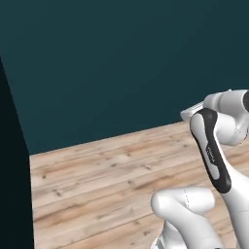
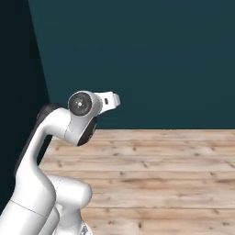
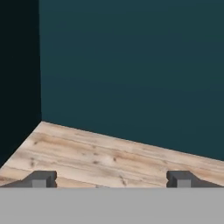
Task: Take the smaller bowl and place it next to the appetizer plate on the dining counter , and place the larger bowl next to the plate with cooked food.
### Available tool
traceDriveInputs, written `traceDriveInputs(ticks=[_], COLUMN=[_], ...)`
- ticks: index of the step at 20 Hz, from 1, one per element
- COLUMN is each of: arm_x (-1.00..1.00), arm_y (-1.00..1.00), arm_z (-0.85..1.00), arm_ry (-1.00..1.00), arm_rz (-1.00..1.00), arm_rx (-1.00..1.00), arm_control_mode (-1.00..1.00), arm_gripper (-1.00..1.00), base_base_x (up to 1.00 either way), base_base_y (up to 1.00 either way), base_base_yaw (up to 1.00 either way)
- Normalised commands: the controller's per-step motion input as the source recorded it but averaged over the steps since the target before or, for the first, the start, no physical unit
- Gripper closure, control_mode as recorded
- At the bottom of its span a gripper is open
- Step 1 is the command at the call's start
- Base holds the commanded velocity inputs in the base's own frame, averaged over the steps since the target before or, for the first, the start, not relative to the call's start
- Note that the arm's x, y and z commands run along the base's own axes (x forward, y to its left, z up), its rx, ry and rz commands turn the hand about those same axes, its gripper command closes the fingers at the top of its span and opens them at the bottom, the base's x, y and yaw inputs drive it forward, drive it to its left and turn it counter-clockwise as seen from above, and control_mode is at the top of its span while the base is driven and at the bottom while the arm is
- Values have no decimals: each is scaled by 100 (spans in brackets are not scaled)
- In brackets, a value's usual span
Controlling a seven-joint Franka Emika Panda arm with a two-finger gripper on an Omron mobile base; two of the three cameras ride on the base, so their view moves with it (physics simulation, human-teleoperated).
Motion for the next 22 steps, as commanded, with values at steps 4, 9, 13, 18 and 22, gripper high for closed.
traceDriveInputs(ticks=[4,9,13,18,22], arm_x=[0,0,0,0,0], arm_y=[0,0,0,0,0], arm_z=[0,0,0,0,0], arm_ry=[0,0,0,0,0], arm_rz=[0,0,0,0,0], arm_rx=[0,0,0,0,0], arm_control_mode=[100,100,100,100,100], arm_gripper=[-100,-100,-100,-100,-100], base_base_x=[78,99,100,100,100], base_base_y=[0,0,-2,-20,-38], base_base_yaw=[-38,-36,-31,-33,-40])
